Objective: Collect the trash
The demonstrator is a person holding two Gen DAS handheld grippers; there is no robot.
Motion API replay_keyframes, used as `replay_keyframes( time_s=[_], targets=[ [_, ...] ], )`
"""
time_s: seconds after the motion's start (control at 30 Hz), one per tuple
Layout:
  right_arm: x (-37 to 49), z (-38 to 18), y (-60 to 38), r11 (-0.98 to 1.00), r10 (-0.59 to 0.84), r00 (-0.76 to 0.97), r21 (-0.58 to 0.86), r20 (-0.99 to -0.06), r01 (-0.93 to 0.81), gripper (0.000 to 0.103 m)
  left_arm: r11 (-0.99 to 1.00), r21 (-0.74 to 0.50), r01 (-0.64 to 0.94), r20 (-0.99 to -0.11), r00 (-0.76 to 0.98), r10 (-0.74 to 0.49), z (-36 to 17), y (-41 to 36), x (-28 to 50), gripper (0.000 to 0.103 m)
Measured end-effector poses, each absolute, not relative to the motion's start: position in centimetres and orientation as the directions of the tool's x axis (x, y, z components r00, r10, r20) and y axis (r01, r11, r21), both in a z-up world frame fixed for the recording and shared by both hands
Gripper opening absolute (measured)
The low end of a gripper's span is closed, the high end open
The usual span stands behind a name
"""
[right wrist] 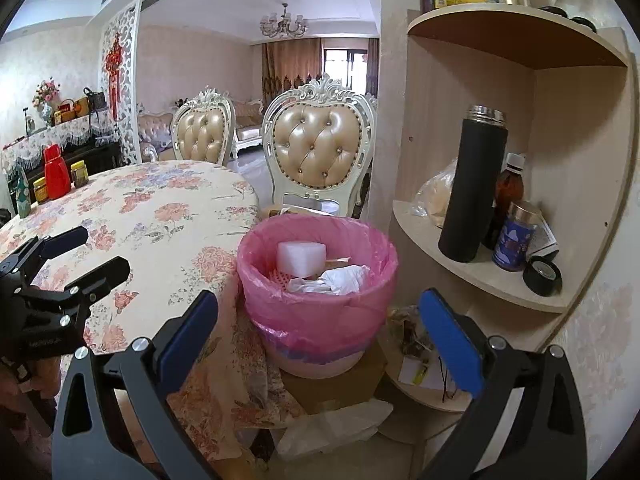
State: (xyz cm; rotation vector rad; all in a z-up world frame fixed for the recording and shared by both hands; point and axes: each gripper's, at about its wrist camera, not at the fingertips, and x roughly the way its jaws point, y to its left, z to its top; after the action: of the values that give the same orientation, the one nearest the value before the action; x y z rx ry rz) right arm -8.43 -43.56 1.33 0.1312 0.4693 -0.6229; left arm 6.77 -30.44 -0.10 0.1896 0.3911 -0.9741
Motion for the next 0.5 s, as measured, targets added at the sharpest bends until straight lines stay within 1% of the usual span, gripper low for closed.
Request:
replay_keyframes(
  time_s=[0.07, 0.17, 0.5],
  targets=[
    [-8.8, 1.3, -43.6, 0.800, -0.538, 0.706, -0.017, -0.459, 0.599, 0.098, 0.553, -0.029, 0.833, -0.408, 0.495, -0.767, 0.0, -30.3, 6.9, 0.096],
    [-9.3, 1.3, -44.0, 0.793, -0.540, 0.707, 0.005, -0.456, 0.609, 0.098, 0.547, -0.010, 0.837, -0.400, 0.499, -0.769, 0.2, -30.3, 6.5, 0.096],
    [-9.3, 0.9, -43.7, 0.799, -0.534, 0.710, 0.000, -0.460, 0.601, 0.098, 0.523, 0.008, 0.852, -0.391, 0.484, -0.783, 0.3, -30.4, 5.6, 0.096]
  ],
)
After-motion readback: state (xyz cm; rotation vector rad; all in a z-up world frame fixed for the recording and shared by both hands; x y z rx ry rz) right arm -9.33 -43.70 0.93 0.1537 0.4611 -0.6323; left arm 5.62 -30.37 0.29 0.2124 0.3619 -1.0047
